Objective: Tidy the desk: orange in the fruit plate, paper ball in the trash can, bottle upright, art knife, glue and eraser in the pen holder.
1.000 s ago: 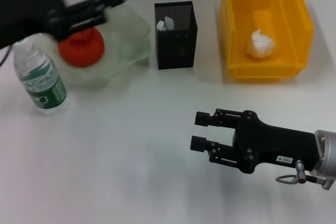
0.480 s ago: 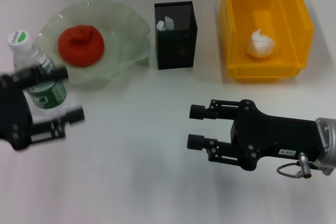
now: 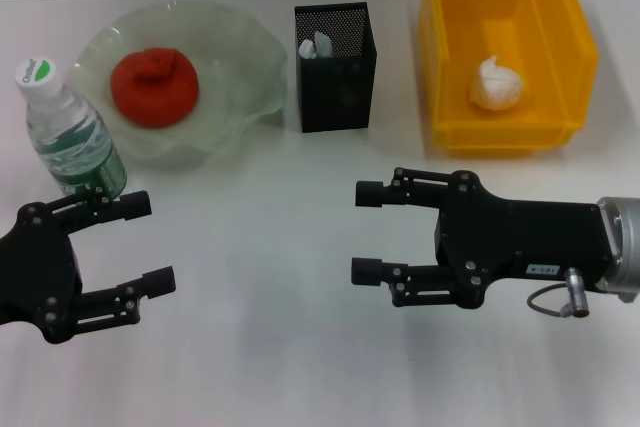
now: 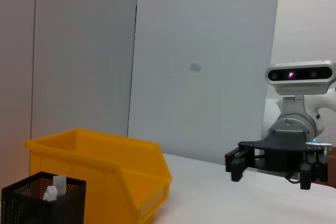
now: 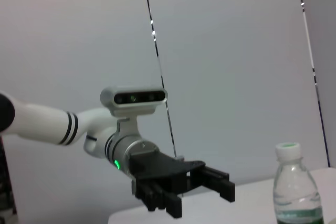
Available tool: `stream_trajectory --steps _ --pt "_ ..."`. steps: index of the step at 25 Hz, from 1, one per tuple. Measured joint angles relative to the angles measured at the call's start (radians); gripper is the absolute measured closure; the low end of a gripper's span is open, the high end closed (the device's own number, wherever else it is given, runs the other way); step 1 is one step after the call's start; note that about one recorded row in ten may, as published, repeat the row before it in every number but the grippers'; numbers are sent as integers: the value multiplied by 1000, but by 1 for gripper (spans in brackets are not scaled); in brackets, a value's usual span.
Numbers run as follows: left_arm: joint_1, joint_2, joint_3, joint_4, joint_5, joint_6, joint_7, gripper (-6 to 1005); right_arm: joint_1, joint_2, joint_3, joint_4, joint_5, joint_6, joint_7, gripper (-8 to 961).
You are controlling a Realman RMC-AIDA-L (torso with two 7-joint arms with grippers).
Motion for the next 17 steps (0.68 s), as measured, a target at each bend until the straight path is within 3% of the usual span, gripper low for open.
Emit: stream_trajectory --steps 9,17 --pt "-34 26 7 -84 16 0 18 204 3 2 -11 -6 -34 4 -30 161" --pt "-55 17 2 -115 52 -15 35 204 7 5 -28 27 -43 20 -66 133"
